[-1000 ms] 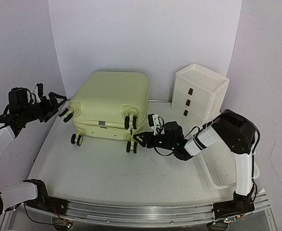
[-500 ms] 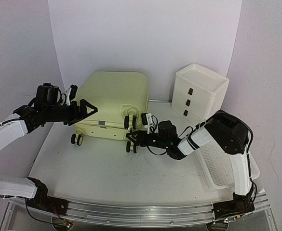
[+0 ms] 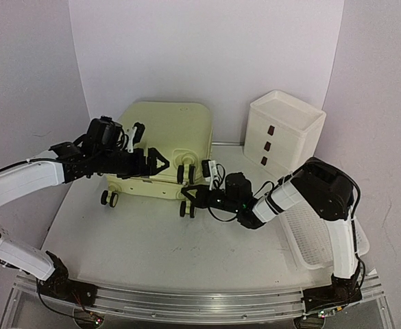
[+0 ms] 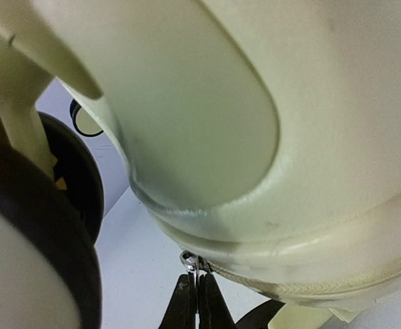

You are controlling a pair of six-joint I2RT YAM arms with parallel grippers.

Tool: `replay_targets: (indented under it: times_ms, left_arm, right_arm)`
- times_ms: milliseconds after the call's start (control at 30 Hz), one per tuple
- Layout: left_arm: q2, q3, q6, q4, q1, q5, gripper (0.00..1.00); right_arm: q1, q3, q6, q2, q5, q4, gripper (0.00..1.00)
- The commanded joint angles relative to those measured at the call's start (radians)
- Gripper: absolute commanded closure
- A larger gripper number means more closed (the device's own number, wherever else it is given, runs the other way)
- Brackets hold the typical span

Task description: Open, take out, and arrange the luggage

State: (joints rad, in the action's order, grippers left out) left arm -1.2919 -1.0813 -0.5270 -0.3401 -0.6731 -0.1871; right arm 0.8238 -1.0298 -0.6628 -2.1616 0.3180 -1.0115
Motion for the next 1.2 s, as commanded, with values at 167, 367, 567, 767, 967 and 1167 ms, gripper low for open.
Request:
replay_targets:
  times_ms: [167,367,567,767,967,1167]
  left_arm:
    - [-0.127,-0.147,0.033,0.023,-0.158,0.282,0.00]
    - [-0.241,-0.218,0.015,0.012,-0.228,0.356,0.01]
    - [-0.359,-0.308,0.013,-0.006,-0.247,0.368,0.00]
    - [-0.432,-0.381,0.006,-0.093,-0.261,0.496,0.15]
    - [-0.423,-0.371,0.092,-0.131,-0.263,0.523,0.63]
    - [-0.390,-0.365,0.143,-0.178,-0.263,0.457,0.92]
  right_arm:
    - [-0.005,0.116,0.104,0.145,-0.201,0.057,1.00]
    - [-0.004,0.109,0.132,0.154,-0.193,0.097,1.00]
    - [-0.004,0.105,0.135,0.152,-0.185,0.098,1.00]
    - [-0.004,0.117,0.151,0.175,-0.205,0.111,1.00]
    - [-0.017,0.117,0.195,0.219,-0.262,0.221,1.00]
    - [-0.068,0.135,0.259,0.268,-0.271,0.289,1.00]
